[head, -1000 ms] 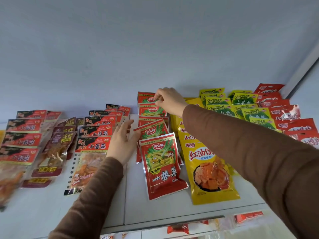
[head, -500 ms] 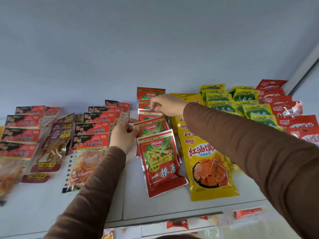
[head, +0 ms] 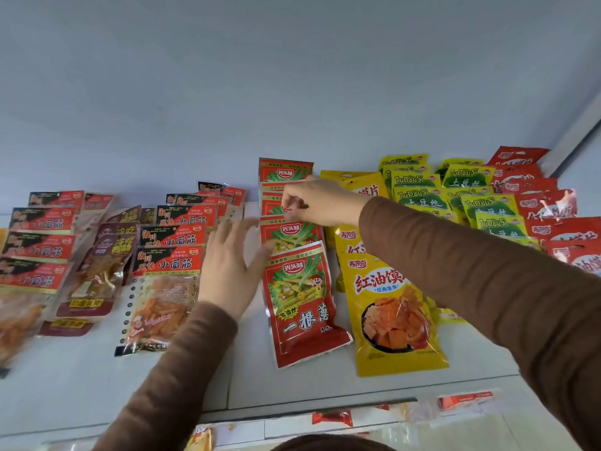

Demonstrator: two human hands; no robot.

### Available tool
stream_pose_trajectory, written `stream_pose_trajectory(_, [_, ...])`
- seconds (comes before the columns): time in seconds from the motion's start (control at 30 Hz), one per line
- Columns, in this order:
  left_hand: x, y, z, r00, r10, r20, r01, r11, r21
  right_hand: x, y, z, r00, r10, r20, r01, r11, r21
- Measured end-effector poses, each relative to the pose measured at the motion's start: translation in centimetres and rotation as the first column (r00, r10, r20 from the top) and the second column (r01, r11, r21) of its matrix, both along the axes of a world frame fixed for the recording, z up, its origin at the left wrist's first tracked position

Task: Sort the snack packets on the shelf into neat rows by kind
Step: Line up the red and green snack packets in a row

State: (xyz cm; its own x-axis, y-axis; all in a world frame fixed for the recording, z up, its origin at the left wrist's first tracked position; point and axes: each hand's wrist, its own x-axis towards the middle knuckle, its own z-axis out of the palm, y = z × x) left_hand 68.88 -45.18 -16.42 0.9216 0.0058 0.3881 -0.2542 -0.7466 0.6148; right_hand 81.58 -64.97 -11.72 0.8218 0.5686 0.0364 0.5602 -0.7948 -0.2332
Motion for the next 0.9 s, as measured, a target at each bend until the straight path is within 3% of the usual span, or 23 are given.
stream_pose_trajectory(0.07, [-3.7,-0.6,-0.7,0.986,-0.165,0.031,0.156,0.968,0.196,-0.2,-0.3,-0.2,0.995,-0.014,-0.097,0.019,0.998,0.053])
stream_pose_trajectory(0.13, [-6.4,-1.7,-1.7,0.941,-0.319,-0.113,0.337,0.862,0.379,-0.3,-0.4,-0.5,0.987,-0.027,-0.156,0.044,0.993,0.109])
stream_pose_trajectory(0.23, [-7.3,-2.5,-2.7,0.903,-0.351,-0.248,0.429,0.703,0.567,-0.5,-0.1,-0.7,0.990,-0.024,-0.136,0.041,0.991,0.126])
stream_pose_trajectory(0.5, [-5.3,-2.4,-1.2,0.913,-0.332,-0.239,0.407,0.675,0.616,-0.2,0.1,-0.7,0.995,-0.046,-0.087,0.058,0.988,0.143])
stream_pose_trajectory(0.73, [-4.7,-3.7,-2.0,0.927,-0.321,-0.195,0.371,0.700,0.610,-0.4,-0.3,-0.6,0.995,-0.023,-0.099,0.035,0.992,0.122])
stream_pose_trajectory(0.9, [-4.3,-4.3,-2.9,0.934,-0.263,-0.243,0.357,0.728,0.585,-0.4,-0.6,-0.7,0.994,-0.017,-0.110,0.031,0.992,0.126])
